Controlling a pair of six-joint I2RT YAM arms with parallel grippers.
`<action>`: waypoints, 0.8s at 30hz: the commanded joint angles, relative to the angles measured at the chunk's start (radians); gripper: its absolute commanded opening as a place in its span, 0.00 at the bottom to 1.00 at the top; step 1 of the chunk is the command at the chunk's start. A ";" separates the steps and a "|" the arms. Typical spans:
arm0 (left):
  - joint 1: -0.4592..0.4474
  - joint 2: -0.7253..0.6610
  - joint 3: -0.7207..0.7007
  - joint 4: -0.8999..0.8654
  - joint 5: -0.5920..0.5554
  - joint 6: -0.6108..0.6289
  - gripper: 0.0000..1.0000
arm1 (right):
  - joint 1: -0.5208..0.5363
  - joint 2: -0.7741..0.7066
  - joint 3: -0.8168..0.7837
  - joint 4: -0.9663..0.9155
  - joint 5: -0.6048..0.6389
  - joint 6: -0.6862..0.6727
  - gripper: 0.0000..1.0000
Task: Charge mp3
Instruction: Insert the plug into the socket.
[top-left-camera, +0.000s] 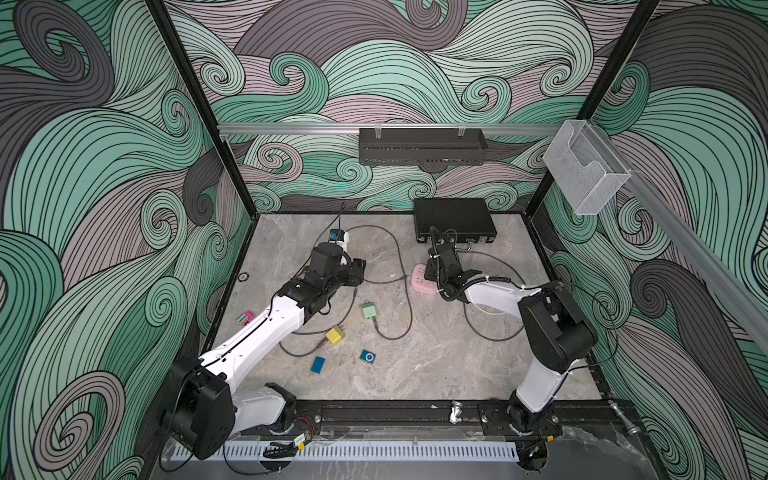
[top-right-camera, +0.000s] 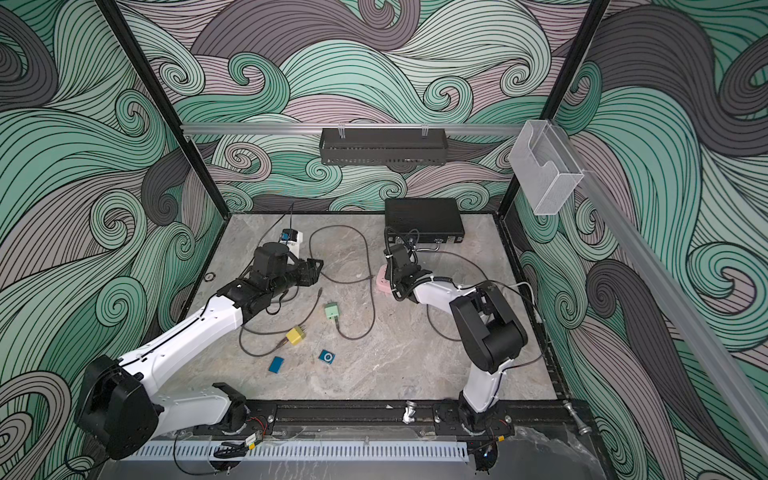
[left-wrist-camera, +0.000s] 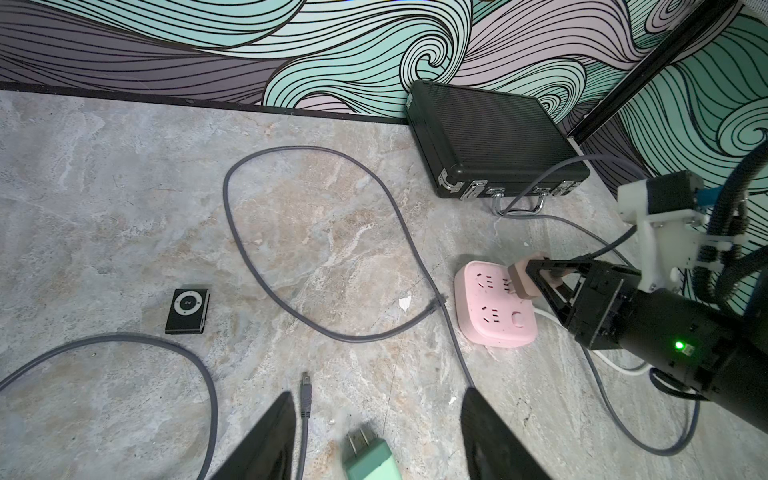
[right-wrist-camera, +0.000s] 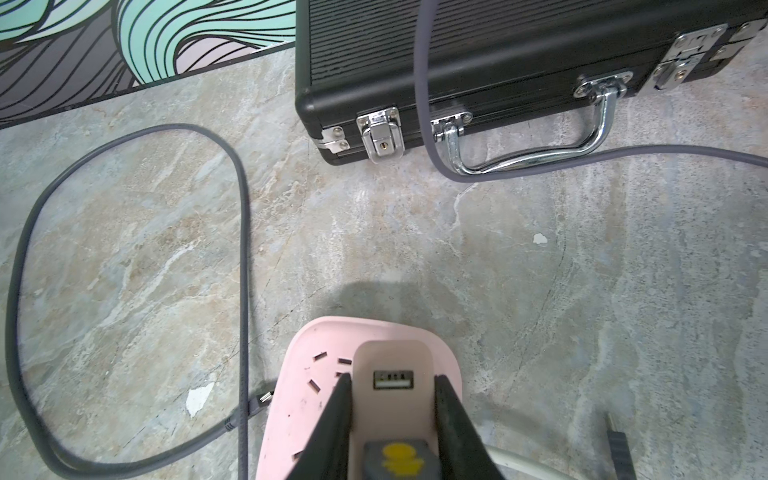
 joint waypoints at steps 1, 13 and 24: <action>0.006 0.027 -0.003 0.012 0.028 -0.005 0.62 | 0.005 0.020 0.002 -0.034 0.069 0.024 0.00; -0.015 0.239 0.109 0.092 0.144 -0.040 0.51 | 0.019 0.033 0.026 -0.061 0.093 0.049 0.00; -0.052 0.712 0.554 0.003 0.274 -0.185 0.37 | 0.022 0.036 0.016 -0.038 0.079 0.074 0.00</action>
